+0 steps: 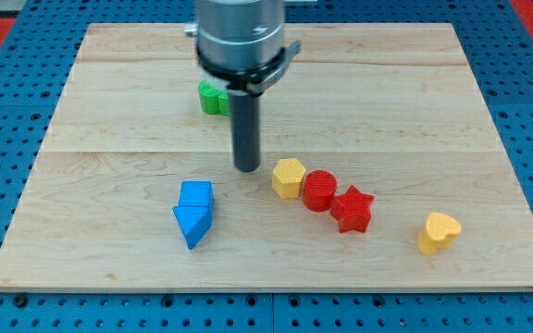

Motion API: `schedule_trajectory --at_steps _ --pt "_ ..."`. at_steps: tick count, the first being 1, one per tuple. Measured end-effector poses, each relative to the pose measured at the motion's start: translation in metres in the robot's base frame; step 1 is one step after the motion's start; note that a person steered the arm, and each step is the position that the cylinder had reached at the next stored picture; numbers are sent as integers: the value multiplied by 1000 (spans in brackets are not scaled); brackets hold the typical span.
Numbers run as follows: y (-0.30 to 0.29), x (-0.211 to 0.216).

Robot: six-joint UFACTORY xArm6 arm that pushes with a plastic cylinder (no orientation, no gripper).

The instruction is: Push the yellow hexagon to the right of the red blocks

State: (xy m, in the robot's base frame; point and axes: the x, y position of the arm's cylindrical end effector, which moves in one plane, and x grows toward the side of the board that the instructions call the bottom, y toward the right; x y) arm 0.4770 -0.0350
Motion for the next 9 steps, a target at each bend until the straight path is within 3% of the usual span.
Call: schedule_trajectory --at_steps 2,5,6,7,8,9 --pt "25 6" --pt "140 -15" --pt "114 -23" --pt "83 3" --pt "160 17" --pt "166 17"
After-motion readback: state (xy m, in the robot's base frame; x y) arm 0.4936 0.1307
